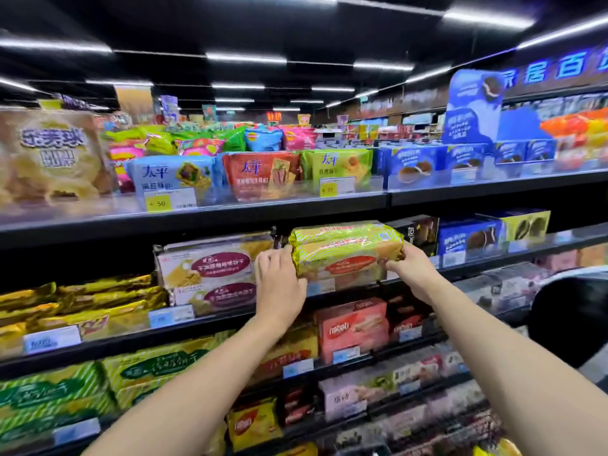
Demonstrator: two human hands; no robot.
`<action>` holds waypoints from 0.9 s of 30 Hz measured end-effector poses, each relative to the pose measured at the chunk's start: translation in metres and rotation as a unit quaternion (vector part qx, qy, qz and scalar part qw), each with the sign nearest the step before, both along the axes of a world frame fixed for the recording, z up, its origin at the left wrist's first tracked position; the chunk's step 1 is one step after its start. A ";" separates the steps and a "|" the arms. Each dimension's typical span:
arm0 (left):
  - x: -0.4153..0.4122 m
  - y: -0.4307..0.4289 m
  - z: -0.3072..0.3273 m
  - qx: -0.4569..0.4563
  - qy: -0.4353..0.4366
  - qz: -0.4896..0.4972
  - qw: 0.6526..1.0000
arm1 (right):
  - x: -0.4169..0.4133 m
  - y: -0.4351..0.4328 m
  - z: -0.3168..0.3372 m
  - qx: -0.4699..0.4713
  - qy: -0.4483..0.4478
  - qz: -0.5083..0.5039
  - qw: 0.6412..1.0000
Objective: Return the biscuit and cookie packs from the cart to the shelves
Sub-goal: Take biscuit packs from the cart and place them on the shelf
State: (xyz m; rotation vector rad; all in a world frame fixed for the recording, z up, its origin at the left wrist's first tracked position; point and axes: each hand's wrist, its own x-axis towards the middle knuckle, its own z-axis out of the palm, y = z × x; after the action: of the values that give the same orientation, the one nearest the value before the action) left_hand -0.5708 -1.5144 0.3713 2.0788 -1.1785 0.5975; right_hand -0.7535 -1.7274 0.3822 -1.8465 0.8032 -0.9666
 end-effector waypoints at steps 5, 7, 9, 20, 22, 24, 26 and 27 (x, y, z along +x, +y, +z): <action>0.010 -0.014 0.004 0.033 -0.027 0.031 0.999 | 0.017 -0.014 0.004 -0.009 0.006 -0.011 1.000; 0.012 -0.017 0.001 0.056 -0.068 0.049 0.995 | 0.022 -0.016 0.004 -0.017 0.007 -0.021 1.000; 0.014 -0.021 -0.001 0.060 -0.111 0.063 0.990 | 0.027 -0.016 0.003 -0.017 0.006 -0.030 0.999; 0.018 -0.033 0.014 0.134 -0.208 0.123 0.961 | 0.035 -0.012 0.000 -0.160 0.141 -0.145 0.966; 0.018 -0.034 0.018 0.154 -0.210 0.136 0.956 | 0.036 -0.008 -0.004 -0.156 0.142 -0.163 0.964; 0.018 -0.034 0.022 0.172 -0.213 0.148 0.950 | 0.037 -0.005 -0.009 -0.137 0.138 -0.162 0.968; 0.017 -0.035 0.024 0.172 -0.224 0.154 0.947 | 0.038 -0.002 -0.014 -0.118 0.117 -0.163 0.973; 0.016 -0.035 0.024 0.166 -0.230 0.153 0.947 | 0.038 0.000 -0.016 -0.111 0.107 -0.166 0.974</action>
State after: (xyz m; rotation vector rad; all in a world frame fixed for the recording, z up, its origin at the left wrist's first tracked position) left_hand -0.5547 -1.5497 0.3952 2.5220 -1.2834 1.1474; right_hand -0.7153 -1.7270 0.3659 -2.0751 1.2062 -1.1140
